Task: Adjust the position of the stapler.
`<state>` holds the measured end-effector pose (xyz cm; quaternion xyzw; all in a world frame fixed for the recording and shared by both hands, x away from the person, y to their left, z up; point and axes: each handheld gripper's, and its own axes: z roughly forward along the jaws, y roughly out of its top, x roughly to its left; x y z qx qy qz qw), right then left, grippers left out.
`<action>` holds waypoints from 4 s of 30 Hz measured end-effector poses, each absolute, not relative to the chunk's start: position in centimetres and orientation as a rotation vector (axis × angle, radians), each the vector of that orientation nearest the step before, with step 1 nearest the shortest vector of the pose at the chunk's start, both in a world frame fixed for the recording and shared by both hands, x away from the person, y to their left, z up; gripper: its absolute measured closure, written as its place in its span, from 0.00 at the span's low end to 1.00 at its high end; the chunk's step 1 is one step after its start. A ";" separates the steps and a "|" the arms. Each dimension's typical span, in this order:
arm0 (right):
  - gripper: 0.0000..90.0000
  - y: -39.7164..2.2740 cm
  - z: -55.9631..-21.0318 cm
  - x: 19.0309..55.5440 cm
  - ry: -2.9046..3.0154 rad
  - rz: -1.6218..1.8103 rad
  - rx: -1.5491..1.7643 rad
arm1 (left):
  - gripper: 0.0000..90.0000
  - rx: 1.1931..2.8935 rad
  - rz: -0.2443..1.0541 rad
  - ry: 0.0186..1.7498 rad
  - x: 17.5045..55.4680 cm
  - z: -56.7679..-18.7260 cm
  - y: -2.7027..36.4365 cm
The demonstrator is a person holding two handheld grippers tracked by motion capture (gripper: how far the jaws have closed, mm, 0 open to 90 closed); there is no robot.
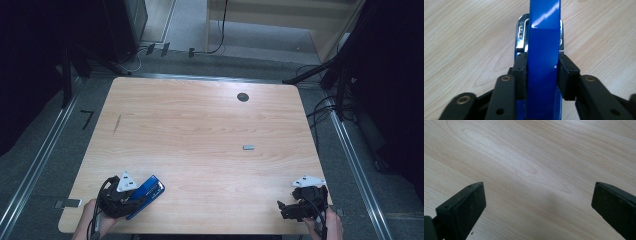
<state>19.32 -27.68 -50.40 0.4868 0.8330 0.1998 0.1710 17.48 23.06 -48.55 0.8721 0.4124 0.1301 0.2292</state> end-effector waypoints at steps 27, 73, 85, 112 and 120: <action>0.00 -27.7 -50.4 19.4 2.370 0.554 1.379 | 0.74 2.449 0.364 0.947 18.6 -48.8 21.3; 0.00 -27.5 -50.7 19.5 2.385 0.545 1.379 | 0.74 2.523 0.270 0.527 21.0 -49.3 14.6; 0.00 -27.5 -50.8 19.5 2.395 0.537 1.367 | 0.74 2.533 0.245 0.402 21.5 -49.4 12.6; 0.00 -27.4 -51.0 19.4 2.418 0.555 1.362 | 0.75 2.520 0.117 0.123 23.4 -49.8 10.1; 0.00 -27.5 -51.0 19.3 2.422 0.552 1.367 | 0.75 2.530 0.109 0.093 23.6 -49.7 10.1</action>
